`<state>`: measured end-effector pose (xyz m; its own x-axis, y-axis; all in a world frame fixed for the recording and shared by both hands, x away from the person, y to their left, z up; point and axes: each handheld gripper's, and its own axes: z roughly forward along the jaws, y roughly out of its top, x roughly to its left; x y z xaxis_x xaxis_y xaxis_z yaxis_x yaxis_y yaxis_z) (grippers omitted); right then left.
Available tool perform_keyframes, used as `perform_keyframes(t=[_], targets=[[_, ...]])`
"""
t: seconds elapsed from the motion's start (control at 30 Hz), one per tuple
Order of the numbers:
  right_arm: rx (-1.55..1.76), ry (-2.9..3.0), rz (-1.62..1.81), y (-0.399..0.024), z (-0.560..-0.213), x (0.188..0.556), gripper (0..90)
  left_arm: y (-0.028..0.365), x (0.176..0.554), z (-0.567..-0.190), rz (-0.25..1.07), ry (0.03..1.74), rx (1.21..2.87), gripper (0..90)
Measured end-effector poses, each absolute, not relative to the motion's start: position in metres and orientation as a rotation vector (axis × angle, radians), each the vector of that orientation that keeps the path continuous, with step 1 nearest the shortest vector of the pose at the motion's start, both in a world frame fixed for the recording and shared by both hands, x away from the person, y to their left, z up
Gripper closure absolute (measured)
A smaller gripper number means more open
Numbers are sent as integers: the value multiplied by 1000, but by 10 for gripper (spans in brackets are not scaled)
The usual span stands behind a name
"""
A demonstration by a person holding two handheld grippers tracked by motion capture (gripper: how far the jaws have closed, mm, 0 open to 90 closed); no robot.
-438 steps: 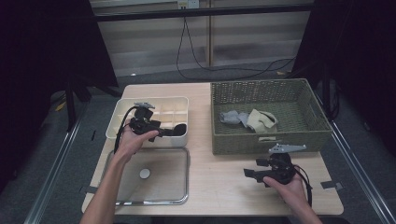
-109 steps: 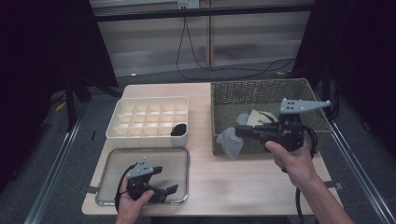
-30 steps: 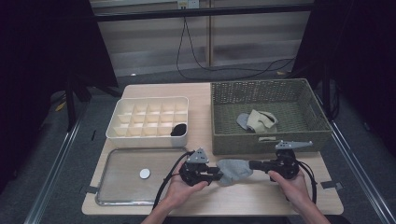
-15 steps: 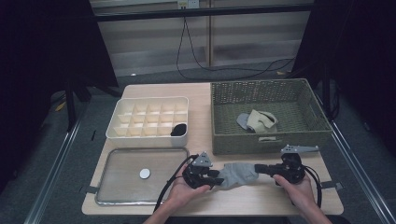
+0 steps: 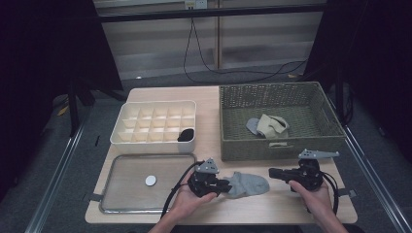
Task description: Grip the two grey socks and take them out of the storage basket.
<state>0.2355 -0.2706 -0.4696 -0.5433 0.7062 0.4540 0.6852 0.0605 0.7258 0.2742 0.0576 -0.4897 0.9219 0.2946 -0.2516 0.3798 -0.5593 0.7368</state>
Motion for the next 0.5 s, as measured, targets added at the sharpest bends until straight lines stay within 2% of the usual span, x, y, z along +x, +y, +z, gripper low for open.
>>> perform_keyframes(t=[0.33,0.5], targets=[[1429,2417,1443,-238,-483,240,863,57,273,-497,-103,473,2287,715],[1415,2474,1348,-230,-494,243,867,58,273,-499,-113,480,2263,715]])
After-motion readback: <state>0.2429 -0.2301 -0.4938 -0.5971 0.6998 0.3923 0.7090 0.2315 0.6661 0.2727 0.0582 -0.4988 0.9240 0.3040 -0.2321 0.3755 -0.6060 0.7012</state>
